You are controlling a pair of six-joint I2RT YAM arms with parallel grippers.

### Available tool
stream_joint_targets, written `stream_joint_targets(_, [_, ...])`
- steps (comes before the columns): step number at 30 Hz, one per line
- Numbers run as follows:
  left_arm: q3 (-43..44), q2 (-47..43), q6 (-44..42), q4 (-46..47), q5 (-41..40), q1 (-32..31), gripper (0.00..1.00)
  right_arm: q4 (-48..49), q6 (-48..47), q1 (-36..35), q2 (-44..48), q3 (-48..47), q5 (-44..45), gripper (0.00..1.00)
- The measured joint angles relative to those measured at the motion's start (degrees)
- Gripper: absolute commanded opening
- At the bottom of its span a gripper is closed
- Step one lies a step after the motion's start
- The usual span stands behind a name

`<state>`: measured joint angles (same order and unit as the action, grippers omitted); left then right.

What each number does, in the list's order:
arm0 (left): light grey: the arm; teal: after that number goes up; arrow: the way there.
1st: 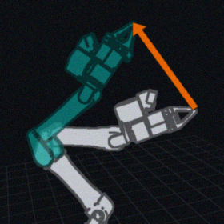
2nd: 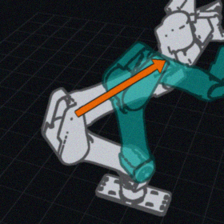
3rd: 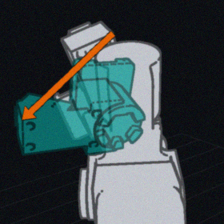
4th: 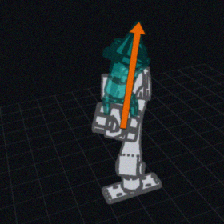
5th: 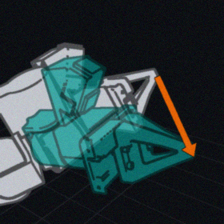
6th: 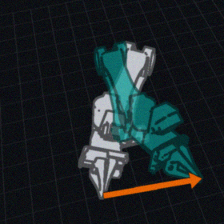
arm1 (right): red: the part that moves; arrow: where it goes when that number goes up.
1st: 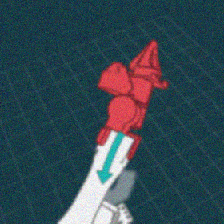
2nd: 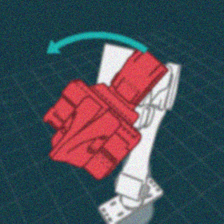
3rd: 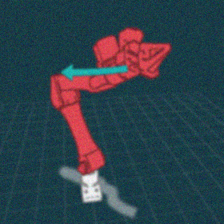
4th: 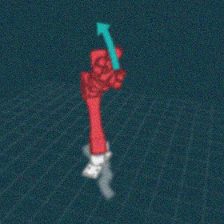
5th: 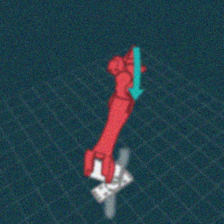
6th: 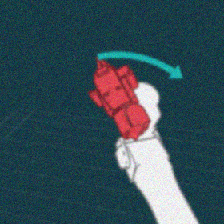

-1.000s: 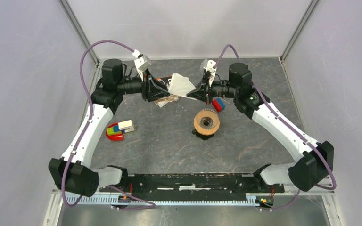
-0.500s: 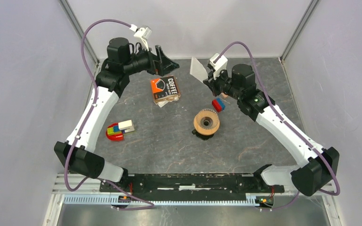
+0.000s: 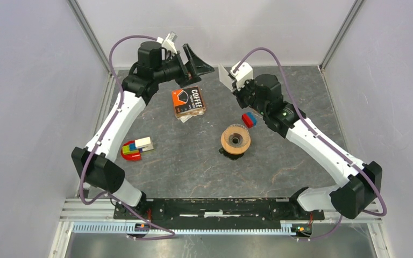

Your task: Place the coffee filter in the dripper

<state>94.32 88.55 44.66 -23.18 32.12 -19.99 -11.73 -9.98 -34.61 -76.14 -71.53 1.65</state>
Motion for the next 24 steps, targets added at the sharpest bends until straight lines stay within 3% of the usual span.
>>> stream_joint_targets(11, [1.49,6.03,12.48,3.85,2.34,-0.74,0.92,0.09,-3.39,-6.03,-2.64,0.00,6.75,0.00])
stream_joint_targets(24, [-4.74,6.47,20.79,10.49,5.84,-1.11,0.64,0.50,-7.06,-12.85,-7.06,-0.85,17.29,0.00])
